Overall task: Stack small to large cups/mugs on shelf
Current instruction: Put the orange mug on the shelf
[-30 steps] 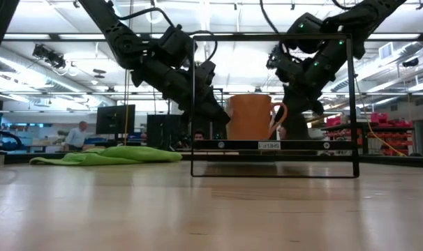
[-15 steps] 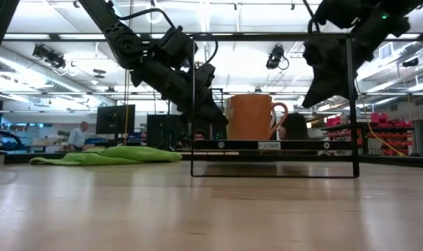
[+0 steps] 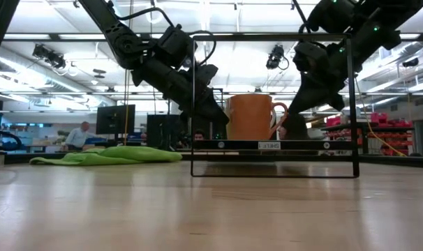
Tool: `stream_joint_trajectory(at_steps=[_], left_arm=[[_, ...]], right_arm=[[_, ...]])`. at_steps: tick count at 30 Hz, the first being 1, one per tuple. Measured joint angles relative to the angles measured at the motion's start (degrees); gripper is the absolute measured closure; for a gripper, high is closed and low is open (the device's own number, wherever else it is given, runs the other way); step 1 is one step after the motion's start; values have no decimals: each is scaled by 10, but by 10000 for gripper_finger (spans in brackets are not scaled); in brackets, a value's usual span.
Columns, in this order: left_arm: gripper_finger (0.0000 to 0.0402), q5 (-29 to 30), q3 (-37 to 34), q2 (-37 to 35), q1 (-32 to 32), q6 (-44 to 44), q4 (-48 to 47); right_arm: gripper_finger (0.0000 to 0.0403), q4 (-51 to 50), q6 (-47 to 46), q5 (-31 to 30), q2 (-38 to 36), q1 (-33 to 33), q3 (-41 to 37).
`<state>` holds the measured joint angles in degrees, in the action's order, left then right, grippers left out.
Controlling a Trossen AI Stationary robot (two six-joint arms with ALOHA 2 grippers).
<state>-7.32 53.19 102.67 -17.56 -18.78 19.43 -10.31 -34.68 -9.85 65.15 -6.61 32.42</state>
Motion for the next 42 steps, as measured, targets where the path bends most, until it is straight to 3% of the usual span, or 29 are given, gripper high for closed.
stream_joint_trajectory(at_steps=[7, 31, 42], left_arm=[[384, 19, 0, 0, 0, 0, 1], [388, 4, 0, 0, 9, 4, -2], [391, 36, 0, 0, -10, 0, 4]], right_arm=[[403, 5, 4, -2, 0, -16, 0], [403, 5, 27, -2, 0, -64, 0], [403, 5, 37, -2, 0, -78, 0]])
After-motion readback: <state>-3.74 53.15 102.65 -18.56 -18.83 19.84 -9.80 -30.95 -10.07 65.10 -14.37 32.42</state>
